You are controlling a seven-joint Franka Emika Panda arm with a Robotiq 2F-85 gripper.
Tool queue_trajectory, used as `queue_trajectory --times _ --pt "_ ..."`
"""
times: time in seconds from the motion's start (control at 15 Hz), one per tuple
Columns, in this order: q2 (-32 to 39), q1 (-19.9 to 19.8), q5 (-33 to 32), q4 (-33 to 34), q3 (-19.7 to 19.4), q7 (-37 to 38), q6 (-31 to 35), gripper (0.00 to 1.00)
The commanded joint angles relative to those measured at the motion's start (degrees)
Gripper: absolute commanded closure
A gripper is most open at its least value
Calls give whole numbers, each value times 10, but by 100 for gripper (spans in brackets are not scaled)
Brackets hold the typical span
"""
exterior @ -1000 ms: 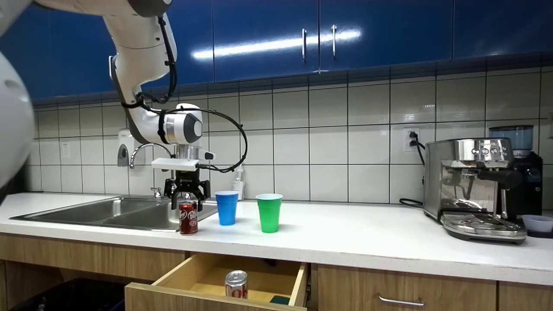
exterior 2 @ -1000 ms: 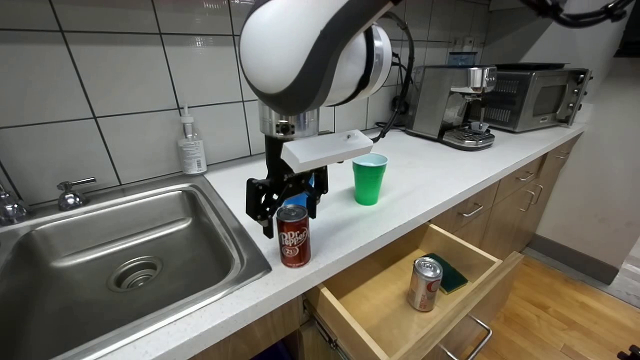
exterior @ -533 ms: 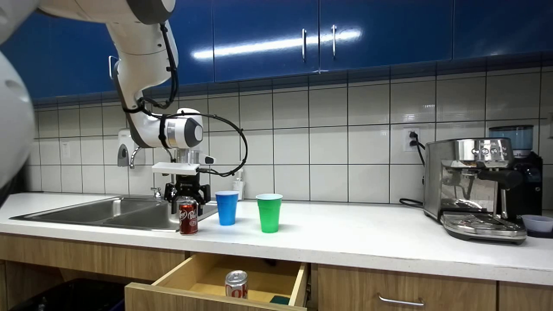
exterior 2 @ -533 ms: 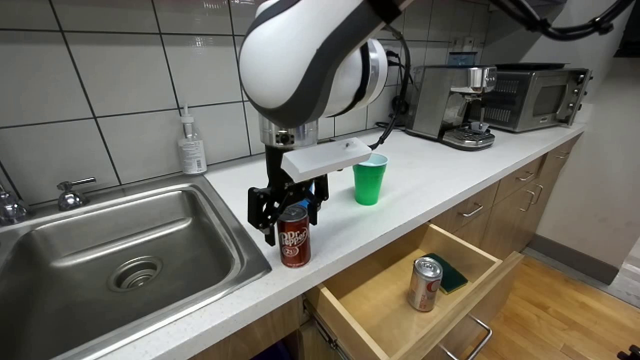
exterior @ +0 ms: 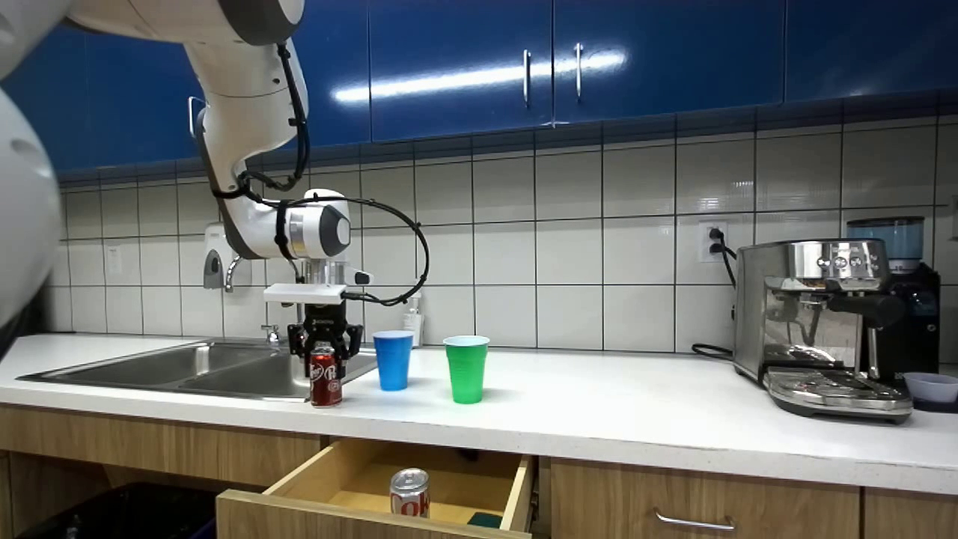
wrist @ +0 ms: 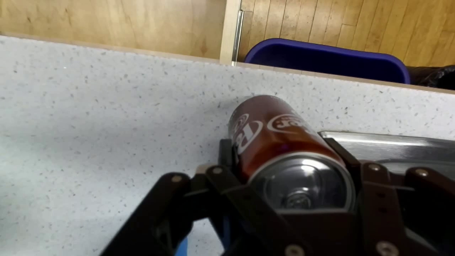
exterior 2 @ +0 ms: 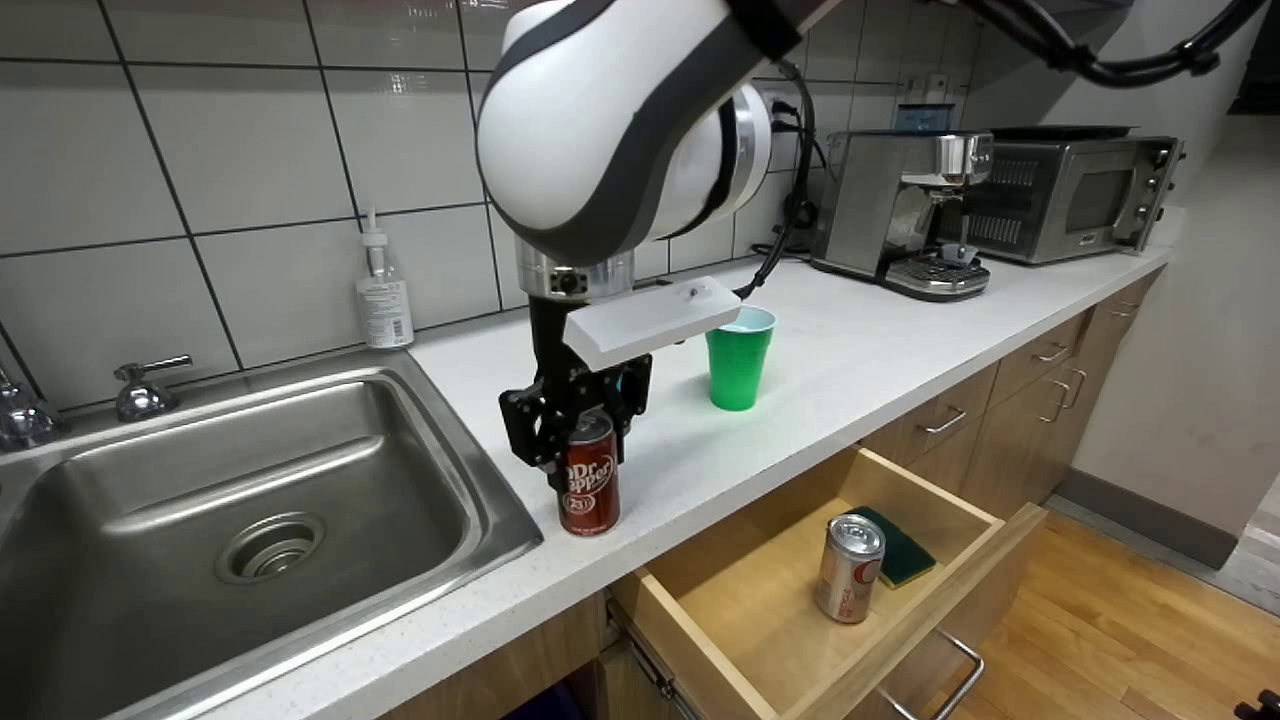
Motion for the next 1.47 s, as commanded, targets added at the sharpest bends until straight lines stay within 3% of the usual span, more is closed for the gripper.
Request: queue_trajectory --times 0.0,0.87,1.4 --pt "-6 1 -8 6 -2 -13 -11 61" --pt "-81 -23 3 -43 1 -62 13 61" --pt "-135 -58 32 -122 0 -69 54 61"
